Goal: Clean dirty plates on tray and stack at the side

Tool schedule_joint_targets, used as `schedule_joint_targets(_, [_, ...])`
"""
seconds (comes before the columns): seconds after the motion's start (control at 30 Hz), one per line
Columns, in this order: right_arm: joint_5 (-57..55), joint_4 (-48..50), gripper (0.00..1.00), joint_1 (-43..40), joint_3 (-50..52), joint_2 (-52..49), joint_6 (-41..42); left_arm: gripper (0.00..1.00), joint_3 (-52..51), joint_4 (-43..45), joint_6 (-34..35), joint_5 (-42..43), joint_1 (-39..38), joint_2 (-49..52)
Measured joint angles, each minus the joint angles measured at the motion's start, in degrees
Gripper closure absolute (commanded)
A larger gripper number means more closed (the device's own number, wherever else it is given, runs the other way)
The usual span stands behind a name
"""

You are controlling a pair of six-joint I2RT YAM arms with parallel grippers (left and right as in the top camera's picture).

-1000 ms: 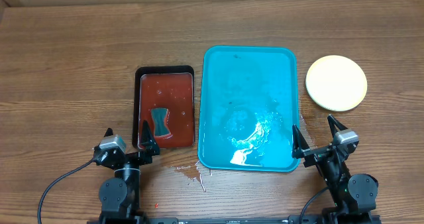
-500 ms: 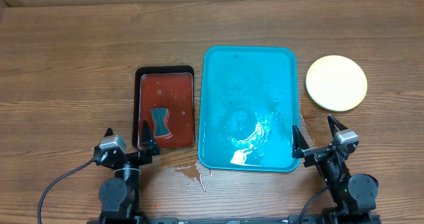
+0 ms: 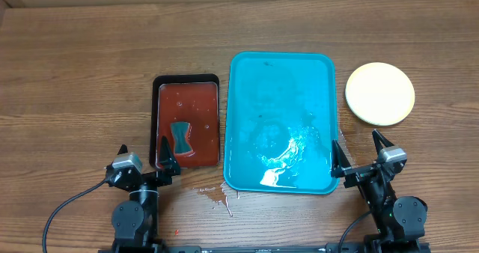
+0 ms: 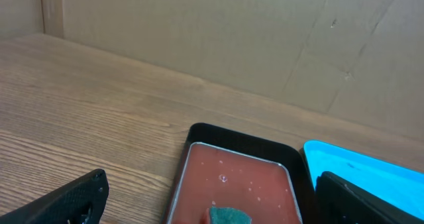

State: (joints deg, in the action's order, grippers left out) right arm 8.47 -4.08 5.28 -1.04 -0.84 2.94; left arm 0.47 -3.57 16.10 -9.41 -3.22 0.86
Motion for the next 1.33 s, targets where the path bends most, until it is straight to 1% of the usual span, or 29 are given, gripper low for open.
schedule_joint_targets(1.33, [-1.9, 0.0, 0.0, 0.0, 0.0, 0.0, 0.0, 0.0, 0.0, 0.0, 0.0, 0.0, 0.0, 0.0])
